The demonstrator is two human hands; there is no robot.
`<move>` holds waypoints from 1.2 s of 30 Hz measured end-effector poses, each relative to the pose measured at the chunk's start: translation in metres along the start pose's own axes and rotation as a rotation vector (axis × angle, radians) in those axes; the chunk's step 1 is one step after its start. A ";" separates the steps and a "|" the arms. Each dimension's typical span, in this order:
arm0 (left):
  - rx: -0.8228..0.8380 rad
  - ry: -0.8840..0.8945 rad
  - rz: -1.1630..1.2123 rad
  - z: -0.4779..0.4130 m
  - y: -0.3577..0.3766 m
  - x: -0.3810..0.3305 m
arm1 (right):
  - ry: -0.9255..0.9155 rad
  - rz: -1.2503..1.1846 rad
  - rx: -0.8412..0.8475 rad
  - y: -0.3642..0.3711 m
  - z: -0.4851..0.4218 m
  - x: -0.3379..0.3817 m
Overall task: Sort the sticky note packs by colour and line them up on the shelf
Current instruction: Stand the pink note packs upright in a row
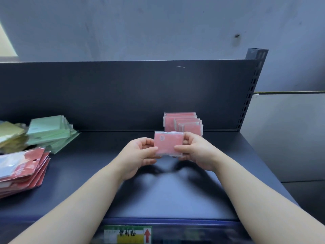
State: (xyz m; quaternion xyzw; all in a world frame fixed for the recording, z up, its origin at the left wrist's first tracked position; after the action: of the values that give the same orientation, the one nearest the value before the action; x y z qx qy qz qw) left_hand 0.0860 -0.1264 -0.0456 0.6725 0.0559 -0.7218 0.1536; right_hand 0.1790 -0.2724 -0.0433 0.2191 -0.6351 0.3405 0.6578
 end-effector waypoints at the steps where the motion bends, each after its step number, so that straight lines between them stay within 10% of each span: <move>1: -0.006 -0.002 -0.014 0.000 0.001 0.000 | 0.006 0.005 0.013 0.000 0.000 -0.001; 14: -0.037 -0.048 -0.385 -0.038 0.024 -0.011 | -0.143 0.426 -0.614 -0.084 0.000 0.015; 36: -0.184 0.214 -0.511 -0.081 0.067 0.015 | 0.001 0.310 -0.392 -0.062 -0.018 -0.019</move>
State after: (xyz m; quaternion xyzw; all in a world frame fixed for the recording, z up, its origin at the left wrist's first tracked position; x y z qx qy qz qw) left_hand 0.1824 -0.1685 -0.0596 0.6923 0.3045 -0.6540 0.0202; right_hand 0.2371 -0.3049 -0.0547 -0.0128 -0.7148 0.3077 0.6279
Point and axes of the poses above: each hand's wrist, its own z-axis away from the middle knuckle, its own y-axis out of the palm, x = y × z, the point moved 6 cm from there along -z, towards the middle knuckle, and after that the axes turned 8 degrees about z, right-handed, at the moved point
